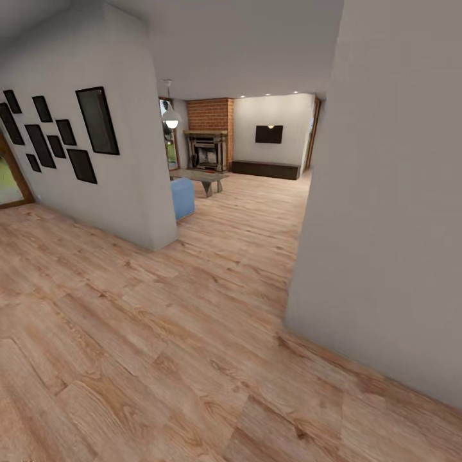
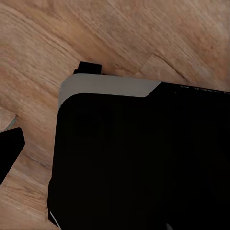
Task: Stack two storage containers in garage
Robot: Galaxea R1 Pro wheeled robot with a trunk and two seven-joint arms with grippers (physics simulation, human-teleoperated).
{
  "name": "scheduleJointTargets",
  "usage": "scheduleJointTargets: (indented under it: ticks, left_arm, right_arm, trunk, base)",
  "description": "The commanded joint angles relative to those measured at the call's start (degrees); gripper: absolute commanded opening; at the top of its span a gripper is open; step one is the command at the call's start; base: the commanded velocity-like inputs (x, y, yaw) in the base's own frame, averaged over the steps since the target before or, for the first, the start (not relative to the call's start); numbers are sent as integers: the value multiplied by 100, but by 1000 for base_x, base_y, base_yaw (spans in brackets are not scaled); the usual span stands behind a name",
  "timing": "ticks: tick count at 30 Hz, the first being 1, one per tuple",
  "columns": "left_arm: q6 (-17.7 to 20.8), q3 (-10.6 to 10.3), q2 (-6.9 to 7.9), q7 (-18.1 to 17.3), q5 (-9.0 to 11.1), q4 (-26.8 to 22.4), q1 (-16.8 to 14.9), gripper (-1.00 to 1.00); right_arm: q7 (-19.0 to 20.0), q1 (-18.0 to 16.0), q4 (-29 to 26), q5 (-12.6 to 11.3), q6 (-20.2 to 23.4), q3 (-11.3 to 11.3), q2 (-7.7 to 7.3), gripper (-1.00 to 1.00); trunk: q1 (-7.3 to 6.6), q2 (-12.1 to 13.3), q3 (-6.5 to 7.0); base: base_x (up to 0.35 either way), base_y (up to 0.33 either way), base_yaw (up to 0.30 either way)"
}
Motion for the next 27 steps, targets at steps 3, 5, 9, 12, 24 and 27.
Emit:
scheduleJointTargets:
  ticks: [3,5,9,12,24,27]
  left_arm:
    - [-7,-4,2,-7,46,6,-4,100]
    - [-7,-4,1,-7,47,4,-4,100]
    - [-7,-4,1,-7,48,3,-4,100]
    - [-7,-4,2,-7,48,4,-4,100]
    - [-7,-4,4,-7,50,1,-4,100]
    - [-7,-4,4,-7,51,3,-4,100]
  right_arm:
    - [-3,-6,18,-43,-30,44,5,100]
    - [-3,-6,18,-43,-30,44,5,100]
    - [-3,-6,18,-43,-30,44,5,100]
    - [-3,-6,18,-43,-30,44,10,100]
    - [-3,-6,18,-41,-30,44,14,100]
    - [-3,-6,18,-42,-30,44,11,100]
  trunk:
    - [3,-3,-12]
    - [3,-3,-16]
    - [3,-3,-24]
    - [3,-3,-30]
    - [3,-3,-54]
    - [3,-3,-59]
  base:
    - [323,0,268]
    - [323,0,268]
    - [323,0,269]
    - [323,0,269]
    - [323,0,269]
    - [323,0,216]
